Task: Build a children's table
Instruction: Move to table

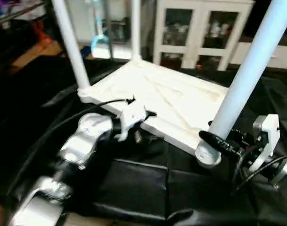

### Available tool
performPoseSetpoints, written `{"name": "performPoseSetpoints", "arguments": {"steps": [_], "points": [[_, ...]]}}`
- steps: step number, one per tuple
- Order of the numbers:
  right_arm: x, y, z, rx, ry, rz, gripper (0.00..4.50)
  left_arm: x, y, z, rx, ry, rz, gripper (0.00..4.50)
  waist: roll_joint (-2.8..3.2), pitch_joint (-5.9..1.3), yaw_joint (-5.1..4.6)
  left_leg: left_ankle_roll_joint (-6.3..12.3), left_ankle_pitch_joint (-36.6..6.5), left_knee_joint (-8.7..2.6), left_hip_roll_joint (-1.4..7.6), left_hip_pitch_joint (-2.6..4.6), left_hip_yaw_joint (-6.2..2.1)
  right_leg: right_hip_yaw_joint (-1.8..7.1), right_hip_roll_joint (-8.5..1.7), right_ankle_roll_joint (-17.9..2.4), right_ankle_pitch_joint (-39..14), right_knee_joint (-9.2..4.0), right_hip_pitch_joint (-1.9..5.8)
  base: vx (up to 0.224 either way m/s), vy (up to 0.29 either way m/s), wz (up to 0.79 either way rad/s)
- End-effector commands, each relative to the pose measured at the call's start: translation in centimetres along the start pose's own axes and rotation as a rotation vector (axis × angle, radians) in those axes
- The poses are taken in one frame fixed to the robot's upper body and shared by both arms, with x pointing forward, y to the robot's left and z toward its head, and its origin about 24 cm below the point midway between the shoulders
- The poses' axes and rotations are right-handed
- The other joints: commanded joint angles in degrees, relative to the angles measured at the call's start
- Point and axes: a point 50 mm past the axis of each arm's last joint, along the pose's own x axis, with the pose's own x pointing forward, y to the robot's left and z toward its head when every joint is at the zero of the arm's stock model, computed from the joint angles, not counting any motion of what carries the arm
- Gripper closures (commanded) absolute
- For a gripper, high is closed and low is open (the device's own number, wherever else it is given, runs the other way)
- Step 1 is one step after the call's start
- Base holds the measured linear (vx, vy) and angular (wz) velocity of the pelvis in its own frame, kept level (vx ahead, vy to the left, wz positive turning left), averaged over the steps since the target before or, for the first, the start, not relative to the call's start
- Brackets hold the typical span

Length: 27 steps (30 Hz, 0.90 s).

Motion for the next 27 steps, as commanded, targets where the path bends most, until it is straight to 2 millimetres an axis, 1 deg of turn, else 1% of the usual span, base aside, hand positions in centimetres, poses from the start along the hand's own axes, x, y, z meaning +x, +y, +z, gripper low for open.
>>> {"name": "performPoseSetpoints", "arguments": {"steps": [1,2,3,4,5,6,7,8,9,10,11,12,13,14,15,16,17,18,19,20,21,22,23,24,25,26,27], "points": [[0.2,-0.6,0.8,-0.054,-0.048,-0.117,2.65,-0.7,1.7,0.4,-0.08,-0.09,0.235,0.08,0.3,-2.53,-0.26,-8.92,-37.0,-7.73,6.66,1.88,-5.03,1.43,-4.45,-8.1,-13.4,-4.24,-0.12,-0.012,0.058,-0.18],[0.4,-0.8,0.7,-0.05,-0.065,-0.175,2.65,-1.4,2.1,-0.2,-0.213,-0.132,0.382,0.08,0.07,-2.88,-1.21,-8.92,-37.1,-7.45,6.56,1.48,-5.19,0.74,-4.56,-9.1,-11.8,-3.78,0.43,-0.012,0.058,-0.18],[0.6,-0.7,0.7,-0.047,-0.081,-0.209,2.65,-2.2,2.0,-0.6,-0.292,-0.181,0.475,0.08,-0.44,-2.85,-1.47,-7.09,-34.3,-7.23,6.56,0.75,-5.36,0.43,-5.19,-8.9,-12.9,-4.0,0.92,-0.002,0.045,-0.23],[0.7,-0.4,0.6,-0.038,-0.089,-0.228,2.65,-3.3,1.5,-1.3,-0.356,-0.213,0.565,0.08,-0.59,-2.55,-1.73,-6.29,-33.5,-7.29,6.51,0.39,-5.24,0.31,-5.31,-8.7,-14.1,-4.33,0.8,0.006,0.025,-0.24],[0.9,0.2,0.6,-0.031,-0.091,-0.236,2.65,-5.0,0.7,-2.4,-0.418,-0.201,0.709,0.08,-2.09,-2.05,-2.78,-4.08,-32.2,-6.98,6.62,-0.07,-4.95,0.16,-5.47,-7.5,-19.1,-5.02,0.28,0.006,0.025,-0.24],[0.9,0.3,0.7,-0.028,-0.094,-0.236,2.65,-5.2,0.5,-2.5,-0.426,-0.201,0.737,0.08,-1.69,-2.49,-2.91,-3.99,-32.0,-6.77,6.6,0.02,-4.98,0.05,-5.44,-6.9,-20.8,-4.8,0.4,0.013,0.001,-0.19],[1.0,0.3,0.7,-0.025,-0.097,-0.237,2.65,-5.5,0.3,-2.6,-0.435,-0.201,0.766,0.08,-1.08,-2.29,-3.14,-4.98,-33.4,-6.9,6.88,0.59,-5.46,-0.26,-4.91,-6.4,-21.8,-4.74,0.03,0.0,0.0,0.0],[1.1,0.3,0.7,-0.014,-0.101,-0.24,2.65,-5.8,-0.2,-2.8,-0.436,-0.188,0.804,0.08,-2.12,-2.36,-3.94,-7.03,-37.4,-7.19,7.49,1.31,-5.96,-0.88,-3.33,-4.6,-22.2,-5.19,-0.65,0.0,0.0,0.0],[1.2,0.4,0.6,-0.009,-0.102,-0.241,2.65,-5.9,-0.4,-2.9,-0.426,-0.181,0.822,0.08,-1.49,-2.46,-4.1,-9.49,-40.7,-8.55,9.72,2.32,-7.95,-1.43,-1.61,-3.9,-15.3,-4.08,-0.73,-0.007,-0.061,0.01],[1.3,0.4,0.6,-0.006,-0.103,-0.242,2.65,-6.0,-0.5,-2.9,-0.42,-0.176,0.834,0.08,-0.25,-2.41,-4.17,-10.65,-42.0,-9.7,11.1,2.41,-9.05,-1.77,-0.89,-3.3,-10.7,-2.54,-0.63,-0.016,-0.09,0.07],[1.7,0.5,0.4,0.01,-0.107,-0.237,2.65,-6.2,-0.9,-2.7,-0.396,-0.169,0.853,0.08,-0.47,-2.08,-3.77,-11.42,-43.8,-13.12,14.3,1.79,-10.46,-2.14,0.43,-1.4,-2.9,1.72,-0.63,-0.016,-0.09,0.07],[2.4,0.5,0.1,0.028,-0.113,-0.226,2.65,-6.2,-1.2,-2.5,-0.373,-0.166,0.887,0.08,-0.68,-1.86,-3.18,-9.72,-44.4,-14.74,15.35,1.67,-10.13,-2.48,1.38,-0.7,-0.8,4.76,-1.09,-0.001,-0.128,0.09],[2.5,0.5,0.0,0.031,-0.113,-0.225,2.65,-6.3,-1.2,-2.4,-0.369,-0.166,0.897,0.08,-0.62,-1.68,-2.81,-8.75,-44.5,-15.2,15.62,1.45,-9.89,-2.25,1.4,-1.0,-1.5,5.72,-1.46,0.002,-0.192,0.12],[3.3,0.7,-0.4,0.035,-0.105,-0.217,2.65,-6.7,-1.5,-2.2,-0.367,-0.157,0.961,0.08,-1.39,-2.16,-2.46,-5.41,-41.9,-14.4,15.17,2.46,-9.61,-1.31,0.86,-1.9,-2.3,5.32,-1.98,0.002,-0.192,0.12],[3.6,0.8,-0.3,0.045,-0.111,-0.189,2.65,-6.7,-1.6,-1.8,-0.367,-0.155,0.976,0.08,-2.42,-2.77,-2.05,-2.57,-38.0,-13.68,13.9,2.45,-9.89,0.17,-0.16,-3.7,-5.1,3.8,-1.23,-0.002,-0.248,0.04],[3.9,1.0,-0.2,0.052,-0.116,-0.17,2.65,-6.8,-1.7,-1.4,-0.37,-0.152,0.984,0.08,-3.79,-3.73,-1.48,0.95,-31.6,-11.28,11.27,3.2,-8.95,1.32,-1.18,-9.6,-4.8,0.45,-1.37,-0.016,-0.287,-0.06],[4.0,1.0,-0.5,0.054,-0.103,-0.155,2.65,-6.9,-1.9,-1.3,-0.347,-0.116,0.993,0.08,-5.3,-3.42,-1.47,2.33,-28.0,-8.81,8.1,1.62,-6.89,1.32,-2.19,-16.8,-5.7,-3.52,-1.18,-0.016,-0.287,-0.06],[4.0,1.1,-0.7,0.048,-0.083,-0.135,2.65,-6.9,-2.1,-1.3,-0.326,-0.098,0.988,0.08,-8.0,-3.9,1.33,6.25,-16.4,4.28,-0.36,-0.51,-0.2,2.0,-3.17,-27.8,-9.3,-8.52,0.74,0.023,-0.309,0.05],[4.0,1.1,-0.7,0.047,-0.08,-0.133,2.65,-6.9,-2.1,-1.3,-0.324,-0.096,0.988,0.08,-7.21,-4.19,2.74,7.85,-12.4,6.65,0.21,-2.39,0.05,3.45,-4.89,-30.6,-6.0,-8.09,3.07,0.052,-0.292,0.01],[4.0,1.3,-1.0,0.045,-0.052,-0.093,2.65,-6.8,-2.2,-1.2,-0.308,-0.08,0.979,0.08,-7.65,-3.71,2.86,7.55,-6.8,8.35,0.18,-5.43,-0.55,2.82,-3.78,-30.5,5.4,-6.28,4.08,0.052,-0.292,0.01],[3.8,1.5,-1.5,0.045,-0.014,-0.07,2.65,-6.7,-2.2,-1.2,-0.29,-0.066,0.971,0.08,-6.5,-3.87,2.93,5.83,-6.6,8.18,0.61,-5.56,-1.22,2.09,-3.91,-27.6,12.5,-5.73,3.98,0.017,-0.233,-0.09],[3.7,1.5,-1.7,0.042,0.008,-0.064,2.65,-6.6,-2.2,-1.1,-0.28,-0.064,0.967,0.08,-6.82,-4.12,3.15,5.72,-6.8,7.73,0.28,-5.03,-1.01,1.07,-2.82,-24.5,12.9,-6.45,3.77,-0.002,-0.196,0.08],[3.7,1.6,-1.8,0.04,0.016,-0.063,2.65,-6.6,-2.2,-1.1,-0.275,-0.063,0.965,0.08,-4.51,-4.49,3.63,7.37,-5.1,3.47,2.21,-3.56,-2.33,0.08,-1.37,-15.4,11.1,-7.22,3.58,-0.002,-0.196,0.08],[3.6,1.6,-2.0,0.027,0.029,-0.066,2.65,-6.5,-2.2,-1.1,-0.299,-0.067,0.969,0.08,0.42,-6.35,3.9,10.7,3.9,-1.13,10.23,1.12,-6.67,-4.06,0.8,-1.2,9.4,-5.35,2.71,0.001,-0.162,0.2],[3.2,1.3,-2.2,0.031,0.021,-0.094,2.65,-6.1,-2.0,-1.1,-0.299,-0.079,0.957,0.08,0.03,-6.02,1.92,22.43,14.3,-5.12,23.19,5.44,-14.12,-2.75,-0.7,4.8,-7.6,6.15,-5.21,-0.002,-0.141,0.03],[3.0,1.1,-2.2,0.034,0.017,-0.106,2.65,-5.9,-1.9,-1.1,-0.295,-0.083,0.951,0.08,-1.24,-5.62,1.62,25.53,22.4,-3.24,21.47,6.18,-14.19,-0.46,-1.65,4.3,-8.5,9.08,-8.16,-0.002,-0.141,0.03],[3.0,1.1,-2.4,0.032,0.018,-0.113,2.65,-5.8,-1.9,-1.1,-0.288,-0.077,0.945,0.08,-1.34,-5.4,3.0,28.38,36.1,-1.07,16.17,5.52,-10.8,3.36,-2.91,1.4,1.1,8.35,-10.0,-0.015,-0.126,0.01]]}}
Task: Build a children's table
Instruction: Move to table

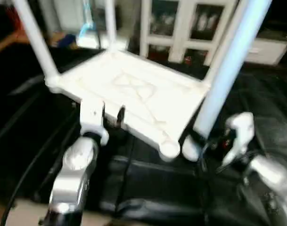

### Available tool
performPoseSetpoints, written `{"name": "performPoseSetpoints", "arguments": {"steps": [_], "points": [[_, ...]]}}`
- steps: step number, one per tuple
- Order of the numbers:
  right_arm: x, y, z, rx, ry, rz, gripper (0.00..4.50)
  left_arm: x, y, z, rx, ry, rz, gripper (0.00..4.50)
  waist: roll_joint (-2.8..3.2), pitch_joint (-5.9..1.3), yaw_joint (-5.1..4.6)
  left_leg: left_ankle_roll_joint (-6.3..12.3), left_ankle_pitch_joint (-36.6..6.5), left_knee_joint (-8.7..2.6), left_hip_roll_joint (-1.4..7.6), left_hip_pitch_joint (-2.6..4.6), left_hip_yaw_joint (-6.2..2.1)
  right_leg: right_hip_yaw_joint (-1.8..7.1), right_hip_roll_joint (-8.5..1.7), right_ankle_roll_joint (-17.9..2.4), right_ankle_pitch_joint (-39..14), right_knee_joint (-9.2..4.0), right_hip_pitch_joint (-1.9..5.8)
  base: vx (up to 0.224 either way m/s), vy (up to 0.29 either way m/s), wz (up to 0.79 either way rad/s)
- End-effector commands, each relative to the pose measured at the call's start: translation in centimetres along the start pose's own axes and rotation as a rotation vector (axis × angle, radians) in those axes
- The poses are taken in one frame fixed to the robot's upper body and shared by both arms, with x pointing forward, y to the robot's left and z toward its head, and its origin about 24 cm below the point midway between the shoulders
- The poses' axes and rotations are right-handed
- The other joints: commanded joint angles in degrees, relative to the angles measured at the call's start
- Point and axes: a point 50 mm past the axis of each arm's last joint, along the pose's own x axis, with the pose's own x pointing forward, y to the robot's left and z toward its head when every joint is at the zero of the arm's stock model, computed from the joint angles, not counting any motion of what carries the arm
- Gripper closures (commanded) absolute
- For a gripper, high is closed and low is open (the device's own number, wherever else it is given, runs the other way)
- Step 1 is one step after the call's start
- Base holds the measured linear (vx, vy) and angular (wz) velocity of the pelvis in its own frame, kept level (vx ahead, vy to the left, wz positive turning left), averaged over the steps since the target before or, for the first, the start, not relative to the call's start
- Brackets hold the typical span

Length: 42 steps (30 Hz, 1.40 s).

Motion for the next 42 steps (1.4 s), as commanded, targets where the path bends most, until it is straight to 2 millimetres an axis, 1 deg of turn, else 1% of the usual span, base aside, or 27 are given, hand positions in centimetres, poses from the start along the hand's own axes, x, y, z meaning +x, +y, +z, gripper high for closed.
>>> {"name": "performPoseSetpoints", "arguments": {"steps": [1,2,3,5,7,11,14,16,17,18,19,20,21,22,24,25,27,29,30,32,33,34,35,37,38,39,42], "points": [[-0.6,-0.7,0.1,-0.022,-0.004,-0.038,2.65,0.5,-0.7,0.5,0.011,-0.018,-0.028,0.08,-0.34,-2.96,-0.06,26.64,40.2,-3.91,9.37,3.47,-4.25,6.71,-7.77,2.3,6.8,-4.95,-2.84,-0.058,-0.086,0.09],[-0.7,-0.7,0.1,-0.022,-0.012,-0.052,2.65,0.4,-1.0,0.7,0.008,-0.013,-0.056,0.08,-1.5,-3.38,1.01,17.37,24.0,-1.74,0.63,0.64,-0.1,7.44,-6.99,5.4,10.8,-10.97,0.87,-0.058,-0.086,0.09],[-0.7,-0.7,0.1,-0.014,-0.021,-0.059,2.65,0.3,-1.2,0.8,0.002,-0.017,-0.07,0.08,-1.27,-2.97,1.16,10.66,11.6,-2.88,1.06,-0.66,-0.27,6.78,-10.15,1.4,5.6,-12.23,2.1,-0.092,-0.14,-0.11],[-0.8,-0.7,0.3,0.001,-0.038,-0.07,2.65,0.2,-1.7,1.1,-0.005,-0.03,-0.11,0.08,-2.04,-2.64,2.06,3.89,-0.6,-5.16,2.22,0.6,0.71,6.15,-9.11,0.1,-0.3,-12.9,2.14,-0.09,-0.179,-0.05],[-0.7,-0.7,0.2,-0.006,-0.038,-0.097,2.65,0.4,-1.7,1.3,0.007,-0.05,-0.129,0.08,-1.64,-2.02,1.61,0.68,-5.4,-7.36,2.44,0.44,1.18,5.38,-8.15,-0.8,-9.2,-13.84,2.64,-0.078,-0.11,0.04],[-0.6,-0.5,0.6,-0.006,-0.052,-0.076,2.65,0.6,-1.8,1.4,-0.005,-0.049,-0.11,0.08,-1.04,-1.01,-0.32,-5.49,-19.7,-9.1,3.06,2.32,1.36,4.56,-7.12,0.8,-33.8,-16.06,1.84,-0.06,-0.061,0.0],[-0.5,-0.5,0.7,-0.016,-0.048,-0.062,2.65,0.6,-2.0,1.4,-0.004,-0.047,-0.113,0.08,-0.91,-1.13,-1.95,-5.92,-28.2,-9.58,2.99,3.72,0.86,3.09,-6.04,1.4,-36.5,-16.83,2.32,0.0,0.0,0.0],[-0.6,-0.6,0.7,-0.021,-0.043,-0.062,2.65,0.5,-2.1,1.5,-0.007,-0.052,-0.119,0.08,-0.36,-0.35,-3.24,-5.15,-35.9,-9.6,2.89,5.86,0.8,1.03,-4.86,0.6,-38.1,-18.07,1.96,0.0,0.0,0.0],[-0.6,-0.6,0.7,-0.024,-0.041,-0.063,2.65,0.5,-2.1,1.5,-0.008,-0.051,-0.117,0.08,0.62,-0.52,-3.35,-3.18,-37.4,-10.98,2.3,2.9,-0.56,-0.54,-6.29,0.5,-36.1,-17.49,5.55,0.0,0.0,0.0],[-0.6,-0.6,0.7,-0.025,-0.04,-0.063,2.65,0.5,-2.1,1.5,-0.008,-0.051,-0.117,0.08,0.49,-0.29,-4.23,-1.49,-36.8,-12.31,0.97,-1.92,-1.77,-2.44,-7.05,1.8,-35.5,-15.88,10.06,-0.001,0.077,0.17],[-0.7,-0.7,0.7,-0.028,-0.038,-0.063,2.65,0.4,-2.1,1.5,-0.007,-0.051,-0.117,0.08,1.31,-0.44,-3.52,-1.54,-36.5,-12.51,0.37,-1.54,-1.6,-2.52,-6.79,1.5,-34.1,-15.67,10.65,-0.01,0.114,0.37],[-0.7,-0.8,0.9,-0.034,-0.041,-0.067,2.65,0.4,-2.1,1.4,-0.007,-0.047,-0.116,0.08,0.3,-0.62,-5.04,0.04,-32.5,-11.34,-0.06,-1.61,-2.42,-2.84,-8.05,0.7,-33.2,-17.39,10.72,-0.01,0.114,0.37],[-0.7,-0.9,0.9,-0.034,-0.045,-0.069,2.65,0.4,-2.1,1.3,-0.006,-0.045,-0.116,0.08,0.49,-0.46,-4.62,0.4,-31.0,-10.73,-0.49,-0.66,-2.09,-3.13,-8.61,-0.2,-34.6,-18.57,10.19,0.078,0.059,0.6],[-0.8,-0.9,1.0,-0.033,-0.049,-0.069,2.65,0.4,-2.1,1.3,-0.003,-0.043,-0.118,0.08,0.26,0.19,-6.71,-2.79,-36.0,-10.41,3.17,5.97,-2.32,-1.74,-6.31,-6.9,-26.6,-18.26,5.62,0.097,-0.017,0.41],[-0.9,-0.9,1.2,-0.038,-0.047,-0.049,2.65,0.3,-2.1,1.2,0.001,-0.037,-0.118,0.08,-0.01,-0.04,-6.77,-3.68,-40.0,-11.47,4.15,7.09,-2.05,-1.11,-5.91,-8.0,-20.6,-17.11,5.81,0.093,-0.015,0.27],[-0.9,-0.9,1.2,-0.04,-0.046,-0.04,2.65,0.3,-2.2,1.1,0.004,-0.031,-0.124,0.08,0.25,-0.27,-6.61,-3.29,-39.1,-11.56,4.08,7.28,-1.82,-0.69,-5.99,-8.6,-18.8,-16.96,5.96,0.117,0.016,0.11],[-1.1,-0.9,1.2,-0.041,-0.044,-0.033,2.65,0.3,-2.2,1.1,0.016,-0.025,-0.126,0.08,-0.03,-1.23,-6.51,0.36,-27.2,-11.24,3.61,5.29,-0.85,0.38,-6.67,-10.8,-10.1,-16.54,7.69,0.127,0.019,0.09],[-1.2,-1.0,1.3,-0.047,-0.045,-0.033,2.65,0.2,-2.4,1.0,0.014,-0.03,-0.146,0.08,-0.14,-3.79,-5.36,10.96,11.8,-6.99,1.81,2.82,0.24,1.42,-6.82,-11.0,19.4,-12.92,8.79,0.15,0.012,0.03],[-1.3,-1.1,1.4,-0.048,-0.047,-0.036,2.65,0.2,-2.5,1.0,0.009,-0.032,-0.162,0.08,-0.19,-5.38,-4.72,14.58,37.0,-4.54,0.93,3.78,-0.94,1.65,-5.14,-8.8,38.5,-9.85,8.08,0.156,-0.005,0.02],[-1.5,-1.4,1.5,-0.057,-0.048,-0.049,2.65,-0.1,-3.3,1.0,-0.007,-0.042,-0.265,0.08,-0.27,-5.72,-4.44,14.72,65.1,-2.6,1.42,6.99,-3.41,3.1,-4.22,-2.4,41.9,-8.8,3.9,0.12,-0.016,-0.04],[-1.6,-1.5,1.5,-0.06,-0.047,-0.053,2.65,-0.2,-3.5,0.9,-0.005,-0.033,-0.311,0.08,-0.73,-5.55,-4.51,14.26,66.2,-2.72,1.2,6.67,-3.87,3.75,-4.59,-0.4,38.9,-9.27,3.82,0.07,-0.025,-0.19],[-1.7,-1.5,1.5,-0.066,-0.045,-0.054,2.65,-0.2,-3.6,0.7,-0.014,-0.021,-0.349,0.08,-1.64,-4.84,-3.27,11.62,55.3,-2.93,-0.93,3.54,-2.43,4.39,-5.09,1.8,37.7,-10.17,5.28,0.0,0.0,0.0],[-1.8,-1.6,1.6,-0.073,-0.043,-0.053,2.65,-0.3,-3.8,0.5,-0.02,-0.003,-0.41,0.08,-1.79,-4.65,-2.43,8.42,39.0,-3.8,-0.93,2.39,-1.21,4.61,-5.26,1.5,38.5,-10.29,6.3,0.0,0.0,0.0],[-1.9,-1.5,1.7,-0.075,-0.044,-0.049,2.65,-0.3,-3.9,0.4,0.004,0.009,-0.477,0.08,-1.15,-4.15,-1.62,5.32,25.3,-4.84,0.43,2.23,-0.37,4.41,-6.01,-3.0,37.0,-10.45,6.09,-0.029,-0.01,0.07],[-2.0,-1.5,1.8,-0.08,-0.044,-0.039,2.65,-0.3,-3.9,0.3,0.068,0.025,-0.57,0.08,-0.57,-3.27,-1.41,4.51,12.7,-6.09,1.67,2.28,0.08,3.97,-6.44,-6.3,24.7,-11.33,5.63,-0.058,-0.02,0.14],[-2.1,-1.5,1.9,-0.082,-0.046,-0.029,2.65,-0.3,-3.8,0.2,0.118,0.035,-0.645,0.08,-0.57,-3.27,-1.41,4.51,12.7,-6.09,1.67,2.28,0.08,3.97,-6.44,-6.3,24.7,-11.33,5.63,-0.086,-0.017,0.05],[-2.3,-1.5,2.1,-0.088,-0.043,-0.007,2.65,0.4,-3.1,0.0,0.209,0.078,-0.78,0.08,0.18,-1.96,-1.23,0.81,-8.7,-8.63,3.08,3.22,0.91,3.72,-6.69,-9.8,-1.2,-13.12,4.89,-0.118,-0.015,0.01]]}}
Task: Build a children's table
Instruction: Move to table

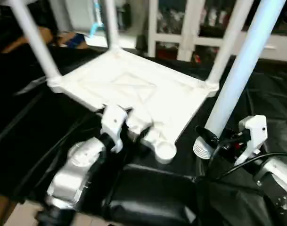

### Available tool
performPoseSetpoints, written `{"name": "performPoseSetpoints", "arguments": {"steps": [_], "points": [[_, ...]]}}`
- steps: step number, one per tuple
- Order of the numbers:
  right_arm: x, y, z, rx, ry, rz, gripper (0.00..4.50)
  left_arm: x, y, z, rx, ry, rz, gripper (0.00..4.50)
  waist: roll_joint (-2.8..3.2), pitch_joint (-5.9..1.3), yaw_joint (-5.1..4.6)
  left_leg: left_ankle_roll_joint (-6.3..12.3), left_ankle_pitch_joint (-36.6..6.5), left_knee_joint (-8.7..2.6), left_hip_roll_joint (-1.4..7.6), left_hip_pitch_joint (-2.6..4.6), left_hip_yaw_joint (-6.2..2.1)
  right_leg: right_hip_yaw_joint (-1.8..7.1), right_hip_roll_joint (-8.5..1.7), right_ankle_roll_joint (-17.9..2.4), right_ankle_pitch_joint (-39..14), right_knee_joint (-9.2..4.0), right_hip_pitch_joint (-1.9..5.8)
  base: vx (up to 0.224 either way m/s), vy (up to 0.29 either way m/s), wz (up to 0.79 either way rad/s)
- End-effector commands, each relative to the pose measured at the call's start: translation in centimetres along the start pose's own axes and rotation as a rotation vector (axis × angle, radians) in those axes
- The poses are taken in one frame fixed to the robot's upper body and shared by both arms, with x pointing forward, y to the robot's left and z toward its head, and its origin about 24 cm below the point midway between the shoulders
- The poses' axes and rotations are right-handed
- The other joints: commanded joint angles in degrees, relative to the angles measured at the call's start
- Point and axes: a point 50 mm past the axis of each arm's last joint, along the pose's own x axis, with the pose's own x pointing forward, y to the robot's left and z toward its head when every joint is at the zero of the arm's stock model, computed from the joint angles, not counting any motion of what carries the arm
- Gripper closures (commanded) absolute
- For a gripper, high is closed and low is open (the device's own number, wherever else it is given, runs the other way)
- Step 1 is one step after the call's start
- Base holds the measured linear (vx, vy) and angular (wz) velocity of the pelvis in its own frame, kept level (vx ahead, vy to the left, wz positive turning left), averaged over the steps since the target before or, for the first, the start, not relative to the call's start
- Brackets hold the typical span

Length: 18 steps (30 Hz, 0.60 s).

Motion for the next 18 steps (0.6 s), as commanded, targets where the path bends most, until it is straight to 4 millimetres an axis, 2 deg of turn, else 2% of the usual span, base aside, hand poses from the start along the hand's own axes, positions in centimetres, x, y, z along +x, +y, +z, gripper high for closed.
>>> {"name": "performPoseSetpoints", "arguments": {"steps": [1,2,3,4,5,6,7,8,9,10,11,13,15,16,17,18], "points": [[-0.3,0.1,0.9,-0.024,-0.033,0.024,2.65,0.4,0.4,0.2,0.05,0.018,-0.098,0.08,0.05,-2.01,-0.3,2.39,-13.9,-5.77,2.62,2.32,0.29,0.23,-0.06,-13.4,-5.5,-4.15,0.87,-0.133,0.005,0.07],[-0.5,0.2,0.9,-0.025,-0.029,0.042,2.65,0.4,1.2,0.2,0.074,0.056,-0.173,0.08,-0.08,-1.65,-0.36,-0.06,-18.7,-6.34,2.74,2.59,0.7,0.44,-0.14,-12.7,-11.0,-4.91,0.37,-0.133,0.005,0.07],[-0.6,0.3,0.8,-0.024,-0.027,0.053,2.65,0.5,1.8,0.1,0.098,0.09,-0.222,0.08,-0.04,-1.71,-0.24,-2.07,-22.2,-6.54,2.71,3.0,0.98,0.6,-0.13,-11.6,-14.8,-5.19,-0.14,-0.137,0.015,0.07],[-0.7,0.3,0.8,-0.023,-0.023,0.063,2.65,0.6,2.4,0.0,0.125,0.125,-0.261,0.08,-0.07,-1.76,-0.29,-2.79,-23.2,-6.68,2.89,3.0,1.01,0.63,-0.26,-11.2,-15.4,-5.09,-0.16,-0.113,0.019,0.0],[-0.9,0.5,0.7,-0.025,-0.019,0.08,2.65,0.9,3.2,0.0,0.174,0.17,-0.295,0.08,0.11,-1.87,-0.44,-3.4,-22.8,-6.95,2.88,2.6,0.98,0.61,-0.42,-10.3,-15.3,-5.16,0.11,-0.113,0.019,0.0],[-0.9,0.5,0.7,-0.025,-0.019,0.083,2.65,0.9,3.3,0.0,0.183,0.177,-0.298,0.08,0.41,-2.06,-0.51,-3.58,-22.2,-7.05,2.78,2.54,0.97,0.59,-0.39,-9.6,-14.2,-5.23,0.09,-0.083,0.026,-0.06],[-0.9,0.7,0.7,-0.028,-0.017,0.097,2.65,1.4,3.9,0.1,0.224,0.199,-0.307,0.08,0.81,-2.16,-0.54,-3.65,-21.8,-7.05,2.78,2.43,0.84,0.57,-0.5,-9.7,-12.9,-5.03,0.21,-0.063,0.028,-0.07],[-1.0,0.8,0.7,-0.027,-0.017,0.103,2.65,1.7,4.1,0.1,0.224,0.207,-0.324,0.08,0.38,-2.35,-0.55,-3.02,-19.9,-7.12,2.8,1.86,0.88,0.46,-0.72,-9.9,-10.4,-4.87,0.64,-0.063,0.028,-0.07],[-1.0,0.8,0.7,-0.025,-0.016,0.11,2.65,2.0,4.2,0.1,0.233,0.216,-0.333,0.08,0.38,-2.35,-0.55,-3.02,-19.9,-7.12,2.8,1.86,0.88,0.46,-0.72,-9.9,-10.4,-4.87,0.64,0.0,0.0,0.0],[-1.1,1.0,0.7,-0.027,-0.014,0.115,2.65,2.4,4.4,0.2,0.251,0.231,-0.34,0.08,0.48,-2.64,-0.55,-2.29,-18.3,-6.96,2.86,1.82,1.05,0.48,-0.8,-10.4,-8.9,-4.78,0.53,0.0,0.0,0.0],[-1.2,1.0,0.7,-0.027,-0.013,0.118,2.65,2.7,4.5,0.2,0.257,0.244,-0.349,0.08,0.48,-2.58,-0.53,-1.89,-19.8,-6.93,2.84,1.86,1.24,0.52,-0.76,-10.7,-10.7,-5.07,0.12,0.0,0.0,0.0],[-1.3,1.1,0.7,-0.029,-0.011,0.119,2.65,3.4,4.8,0.2,0.293,0.272,-0.354,0.08,0.48,-2.56,-0.55,-1.97,-20.7,-6.93,2.85,1.79,1.26,0.62,-0.92,-11.1,-12.4,-5.32,-0.08,0.0,0.0,0.0],[-1.4,1.1,0.7,-0.029,-0.01,0.118,2.65,4.0,5.2,0.0,0.304,0.291,-0.342,0.08,0.29,-2.69,-0.53,-1.71,-19.9,-6.87,2.92,1.63,1.28,0.63,-1.01,-11.6,-11.2,-5.19,0.0,0.0,0.0,0.0],[-1.5,1.1,0.6,-0.029,-0.009,0.116,2.65,4.4,5.3,-0.1,0.321,0.304,-0.327,0.08,0.73,-2.73,-0.65,-1.35,-18.7,-6.76,2.82,1.5,1.37,0.6,-0.95,-11.9,-9.9,-5.19,0.0,0.0,0.0,0.0],[-1.6,1.2,0.6,-0.029,-0.006,0.114,2.65,5.0,5.5,-0.5,0.304,0.333,-0.297,0.08,0.82,-2.88,-0.57,-0.76,-17.2,-6.58,2.87,1.47,1.41,0.59,-1.01,-12.7,-7.5,-5.05,0.19,0.0,0.0,0.0],[-1.6,1.2,0.6,-0.029,-0.006,0.113,2.65,5.1,5.5,-0.6,0.301,0.337,-0.294,0.08,0.62,-2.85,-0.69,-0.5,-16.6,-6.45,2.78,1.42,1.65,0.58,-0.83,-12.7,-6.6,-5.13,0.05,0.0,0.0,0.0]]}}
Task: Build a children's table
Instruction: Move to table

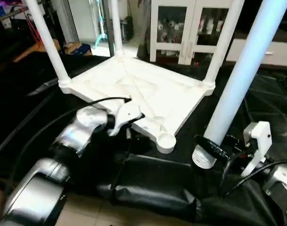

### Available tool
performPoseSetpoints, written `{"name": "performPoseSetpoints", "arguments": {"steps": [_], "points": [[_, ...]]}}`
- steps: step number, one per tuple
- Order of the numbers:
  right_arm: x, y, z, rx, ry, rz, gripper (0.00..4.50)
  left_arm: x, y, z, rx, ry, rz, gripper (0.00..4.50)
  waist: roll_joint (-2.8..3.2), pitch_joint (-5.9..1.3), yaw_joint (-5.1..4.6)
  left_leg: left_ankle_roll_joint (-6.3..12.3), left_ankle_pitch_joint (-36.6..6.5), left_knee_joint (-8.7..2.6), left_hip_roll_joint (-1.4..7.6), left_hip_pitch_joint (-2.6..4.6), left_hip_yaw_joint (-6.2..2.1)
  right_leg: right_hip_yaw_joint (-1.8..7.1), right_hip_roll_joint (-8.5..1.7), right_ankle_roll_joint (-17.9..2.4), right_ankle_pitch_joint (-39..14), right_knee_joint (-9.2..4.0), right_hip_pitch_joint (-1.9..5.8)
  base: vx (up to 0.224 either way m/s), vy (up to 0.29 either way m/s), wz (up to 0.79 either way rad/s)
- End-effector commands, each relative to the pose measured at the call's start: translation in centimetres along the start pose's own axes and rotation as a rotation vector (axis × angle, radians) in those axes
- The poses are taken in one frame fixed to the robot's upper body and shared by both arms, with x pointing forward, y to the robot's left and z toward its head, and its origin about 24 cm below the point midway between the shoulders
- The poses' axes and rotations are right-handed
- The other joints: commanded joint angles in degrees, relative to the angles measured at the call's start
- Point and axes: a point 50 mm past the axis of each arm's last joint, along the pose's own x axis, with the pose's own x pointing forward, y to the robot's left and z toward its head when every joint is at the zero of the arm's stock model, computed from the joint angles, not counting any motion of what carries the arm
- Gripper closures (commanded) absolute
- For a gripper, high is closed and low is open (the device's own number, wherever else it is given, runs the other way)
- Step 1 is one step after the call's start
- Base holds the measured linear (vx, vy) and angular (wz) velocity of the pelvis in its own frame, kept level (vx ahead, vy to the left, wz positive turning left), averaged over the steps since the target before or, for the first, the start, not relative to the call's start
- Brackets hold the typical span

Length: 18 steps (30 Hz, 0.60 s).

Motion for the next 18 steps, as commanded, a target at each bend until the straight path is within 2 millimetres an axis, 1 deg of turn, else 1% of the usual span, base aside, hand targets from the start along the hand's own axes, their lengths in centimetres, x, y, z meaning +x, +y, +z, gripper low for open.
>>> {"name": "performPoseSetpoints", "arguments": {"steps": [1,2,3,4,5,6,7,8,9,10,11,12,13,14,15,18], "points": [[-0.2,0.5,0.8,-0.032,-0.026,0.014,2.65,0.5,0.4,-0.7,0.004,0.067,0.027,0.08,-0.38,-2.96,-0.14,-0.49,-16.8,-5.7,2.18,1.14,-0.73,0.2,-0.56,-12.0,-7.2,-4.44,0.57,0.0,0.0,0.0],[-0.2,0.5,0.8,-0.032,-0.025,0.014,2.65,0.5,0.4,-0.7,0.006,0.073,0.029,0.08,-0.44,-3.09,-0.1,0.27,-14.8,-5.5,2.15,1.02,-0.62,0.21,-0.49,-12.5,-4.3,-4.32,0.75,0.0,0.0,0.0],[-0.3,0.6,0.8,-0.032,-0.02,0.015,2.65,0.6,0.4,-1.0,-0.007,0.095,0.018,0.08,-0.45,-3.33,0.0,1.52,-11.0,-5.27,2.17,0.71,-0.68,0.09,-0.47,-13.1,0.5,-3.85,1.14,0.055,-0.006,-0.01],[-0.3,0.6,0.8,-0.032,-0.02,0.015,2.65,0.6,0.4,-1.0,-0.007,0.095,0.018,0.08,-0.4,-3.42,0.12,2.19,-9.3,-5.04,2.14,0.76,-0.64,0.04,-0.44,-13.5,2.8,-3.65,1.08,0.061,-0.005,-0.04],[-0.4,0.6,0.7,-0.031,-0.016,0.018,2.65,0.6,0.4,-1.3,-0.01,0.115,0.008,0.08,-0.29,-3.52,0.05,3.4,-6.5,-4.82,2.08,0.5,-0.67,-0.1,-0.45,-14.2,6.5,-3.29,1.35,0.061,-0.005,-0.04],[-0.6,0.8,0.7,-0.027,-0.006,0.027,2.65,0.5,0.4,-1.7,-0.034,0.148,-0.02,0.08,-0.21,-3.7,0.03,4.4,-4.8,-4.49,2.03,0.61,-0.58,-0.18,-0.36,-14.9,9.1,-3.11,1.34,0.058,-0.006,-0.04],[-0.6,0.8,0.7,-0.025,-0.002,0.032,2.65,0.4,0.4,-1.9,-0.047,0.159,-0.032,0.08,-0.23,-3.8,0.09,4.82,-4.0,-4.35,2.01,0.69,-0.55,-0.18,-0.34,-15.3,10.2,-2.98,1.31,0.0,0.0,0.0],[-0.7,0.8,0.6,-0.027,0.005,0.037,2.65,0.1,0.4,-2.2,-0.05,0.189,-0.059,0.08,-0.33,-4.09,0.12,5.83,-1.9,-3.97,1.92,0.66,-0.45,-0.16,-0.27,-16.1,13.0,-2.71,1.33,0.0,0.0,0.0],[-0.8,0.8,0.6,-0.027,0.005,0.037,2.65,0.0,0.5,-2.3,-0.051,0.199,-0.063,0.08,-0.15,-4.39,0.4,7.19,0.8,-3.57,1.98,0.66,-0.42,-0.19,-0.29,-16.7,16.5,-2.3,1.17,0.0,0.0,0.0],[-0.8,0.8,0.6,-0.029,0.007,0.037,2.65,-0.3,0.6,-2.5,-0.063,0.222,-0.077,0.08,-0.14,-4.26,0.41,7.8,1.3,-3.55,2.0,0.62,-0.34,-0.26,-0.23,-17.0,17.1,-2.28,0.94,0.0,0.0,0.0],[-0.9,0.8,0.6,-0.03,0.007,0.036,2.65,-0.6,0.9,-2.6,-0.068,0.234,-0.079,0.08,-0.28,-3.91,0.4,8.46,0.3,-3.77,2.03,0.42,-0.28,-0.39,-0.27,-17.4,15.4,-2.44,0.89,0.0,0.0,0.0],[-0.9,0.8,0.6,-0.03,0.007,0.036,2.65,-0.7,1.0,-2.6,-0.072,0.233,-0.077,0.24,-0.32,-3.68,0.37,8.15,-2.5,-4.03,2.18,0.41,-0.23,-0.37,-0.53,-17.6,11.8,-2.72,1.0,0.0,0.0,0.0],[-0.9,0.8,0.7,-0.031,0.008,0.035,2.65,-0.7,1.1,-2.6,-0.071,0.228,-0.074,0.43,-0.29,-3.55,0.35,7.79,-4.0,-4.2,2.26,0.46,-0.21,-0.36,-0.58,-17.6,9.7,-2.89,0.98,0.0,0.0,0.0],[-0.9,0.8,0.7,-0.031,0.009,0.035,2.65,-0.8,1.2,-2.5,-0.071,0.224,-0.072,0.43,-0.26,-3.32,0.27,6.88,-7.0,-4.59,2.47,0.54,-0.23,-0.31,-0.67,-17.6,5.8,-3.22,0.99,0.0,0.0,0.0],[-0.9,0.8,0.7,-0.035,0.01,0.034,2.65,-0.8,1.2,-2.4,-0.067,0.22,-0.072,0.47,-0.36,-3.19,0.15,6.0,-9.0,-4.86,2.59,0.57,-0.27,-0.28,-0.62,-17.4,3.3,-3.37,0.99,0.0,0.0,0.0],[-0.8,0.7,0.7,-0.039,0.012,0.033,2.65,-0.9,1.2,-2.2,-0.068,0.206,-0.098,0.86,-0.42,-3.09,0.04,5.0,-10.4,-5.07,2.69,0.69,-0.12,-0.13,-0.59,-17.2,1.9,-3.54,0.82,0.0,0.0,0.0]]}}
